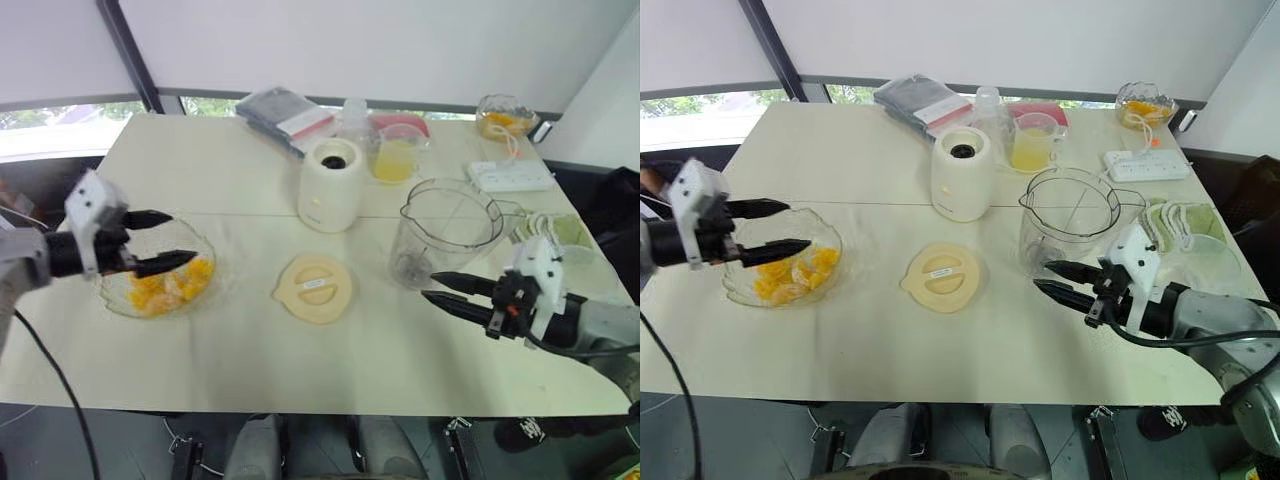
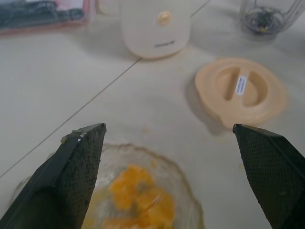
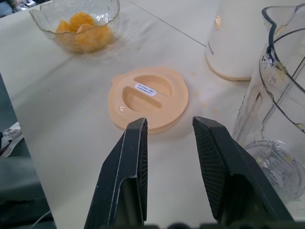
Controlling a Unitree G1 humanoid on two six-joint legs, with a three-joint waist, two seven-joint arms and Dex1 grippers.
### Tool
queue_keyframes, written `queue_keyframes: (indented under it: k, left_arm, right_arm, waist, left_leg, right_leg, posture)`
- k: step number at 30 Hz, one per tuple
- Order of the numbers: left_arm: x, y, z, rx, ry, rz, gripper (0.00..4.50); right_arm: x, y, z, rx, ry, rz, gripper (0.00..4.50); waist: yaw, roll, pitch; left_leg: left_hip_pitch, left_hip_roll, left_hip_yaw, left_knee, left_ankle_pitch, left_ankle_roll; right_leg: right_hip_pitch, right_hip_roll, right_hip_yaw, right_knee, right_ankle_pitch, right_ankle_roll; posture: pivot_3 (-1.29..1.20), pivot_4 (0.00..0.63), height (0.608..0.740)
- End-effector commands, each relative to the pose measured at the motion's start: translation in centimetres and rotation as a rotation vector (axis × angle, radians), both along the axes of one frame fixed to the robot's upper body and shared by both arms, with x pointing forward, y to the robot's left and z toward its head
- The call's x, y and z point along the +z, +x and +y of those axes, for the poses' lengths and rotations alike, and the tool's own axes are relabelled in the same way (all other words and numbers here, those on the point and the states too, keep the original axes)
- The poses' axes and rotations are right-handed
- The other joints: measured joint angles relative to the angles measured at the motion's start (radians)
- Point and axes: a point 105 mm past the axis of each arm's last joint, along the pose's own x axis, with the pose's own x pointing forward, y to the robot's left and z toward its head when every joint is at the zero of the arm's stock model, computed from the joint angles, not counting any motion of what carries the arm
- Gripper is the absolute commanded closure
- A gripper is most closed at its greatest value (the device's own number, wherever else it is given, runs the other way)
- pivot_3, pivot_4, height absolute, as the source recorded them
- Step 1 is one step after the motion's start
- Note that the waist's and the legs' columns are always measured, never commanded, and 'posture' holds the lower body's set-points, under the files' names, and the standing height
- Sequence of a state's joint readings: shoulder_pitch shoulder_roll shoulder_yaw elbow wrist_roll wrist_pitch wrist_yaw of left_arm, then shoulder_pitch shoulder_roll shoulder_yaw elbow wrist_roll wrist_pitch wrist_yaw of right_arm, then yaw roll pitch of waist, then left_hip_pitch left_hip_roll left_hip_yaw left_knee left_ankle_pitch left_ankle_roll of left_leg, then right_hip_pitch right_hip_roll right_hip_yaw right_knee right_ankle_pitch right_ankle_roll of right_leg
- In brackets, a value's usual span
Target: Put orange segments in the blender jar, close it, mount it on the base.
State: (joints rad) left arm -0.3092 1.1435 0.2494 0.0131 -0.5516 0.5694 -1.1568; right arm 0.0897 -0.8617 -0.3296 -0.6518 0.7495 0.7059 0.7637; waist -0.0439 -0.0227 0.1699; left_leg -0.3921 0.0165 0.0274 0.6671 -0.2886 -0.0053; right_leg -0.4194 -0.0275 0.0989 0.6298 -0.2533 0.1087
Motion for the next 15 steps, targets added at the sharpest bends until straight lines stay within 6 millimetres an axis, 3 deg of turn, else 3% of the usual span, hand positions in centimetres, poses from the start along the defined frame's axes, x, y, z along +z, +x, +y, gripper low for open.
queue_keyframes:
  k: [1,6,15]
  left_arm:
    - [1.0,-0.5,1.9,-0.034,0.074,0.052,0.06]
    - [0.4,0.4,3.5,-0.082,0.193,0.086,0.06]
    - [-5.5,1.9,4.0,-0.174,0.307,0.222,0.06]
  right_arm:
    - [0.6,0.3,0.6,0.003,0.021,-0.062,2.96]
    - [-0.2,0.2,1.4,-0.006,0.036,-0.070,2.96]
    - [-0.7,-0.3,1.5,-0.049,0.025,-0.084,2.96]
  waist:
    - [0.000,0.000,0.000]
    - [0.007,0.000,0.000]
    - [0.007,-0.002,0.000]
  left_leg:
    - [0.000,0.000,0.000,0.000,0.000,0.000]
    - [-0.001,0.000,0.003,0.000,0.000,0.000]
    - [-0.002,-0.001,0.005,0.000,0.000,0.000]
  right_leg:
    - [0.000,0.000,0.000,0.000,0.000,0.000]
    - [-0.002,0.000,0.000,0.001,0.000,0.000]
    - [-0.003,0.001,0.001,0.002,0.000,0.000]
  posture:
    - [0.00,0.150,0.740]
    - [0.00,0.150,0.740]
    - [0.00,0.150,0.740]
